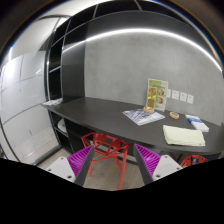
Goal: Fold towel
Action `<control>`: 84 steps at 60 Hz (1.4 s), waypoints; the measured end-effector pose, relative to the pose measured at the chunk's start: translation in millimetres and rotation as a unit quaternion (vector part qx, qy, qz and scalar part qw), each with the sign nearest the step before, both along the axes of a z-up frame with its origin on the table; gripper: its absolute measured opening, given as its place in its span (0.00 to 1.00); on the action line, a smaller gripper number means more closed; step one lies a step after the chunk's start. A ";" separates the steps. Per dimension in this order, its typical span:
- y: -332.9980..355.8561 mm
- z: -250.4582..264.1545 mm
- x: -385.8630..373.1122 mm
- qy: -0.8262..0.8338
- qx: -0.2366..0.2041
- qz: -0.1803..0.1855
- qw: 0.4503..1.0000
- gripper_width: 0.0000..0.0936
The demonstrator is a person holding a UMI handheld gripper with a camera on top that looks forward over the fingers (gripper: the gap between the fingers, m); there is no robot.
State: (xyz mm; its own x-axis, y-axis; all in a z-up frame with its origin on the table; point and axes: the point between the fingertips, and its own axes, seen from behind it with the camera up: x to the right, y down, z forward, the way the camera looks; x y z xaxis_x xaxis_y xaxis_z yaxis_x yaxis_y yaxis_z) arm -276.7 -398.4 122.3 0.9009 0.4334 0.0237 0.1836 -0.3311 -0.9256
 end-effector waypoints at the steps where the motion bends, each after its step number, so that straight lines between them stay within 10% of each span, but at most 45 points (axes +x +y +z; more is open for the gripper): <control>1: 1.0 -0.6 2.4 -0.001 0.000 -0.003 1.000 0.87; 38: 239.6 -80.1 197.8 -0.028 -0.030 -0.134 0.990 0.86; 50: 328.1 -128.0 220.3 -0.041 -0.049 -0.100 0.993 0.80; 60: 339.4 -127.3 228.3 -0.082 -0.021 -0.097 0.992 0.08; 74: 339.3 -94.6 234.0 -0.015 -0.003 -0.088 0.996 0.03; 84: 344.6 -19.4 319.0 0.038 0.036 -0.149 0.987 0.03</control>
State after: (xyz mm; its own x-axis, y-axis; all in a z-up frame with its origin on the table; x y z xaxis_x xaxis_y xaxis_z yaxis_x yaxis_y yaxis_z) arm 42.3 -53.9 103.0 0.9884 0.1492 -0.0283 0.0167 -0.2920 -0.9563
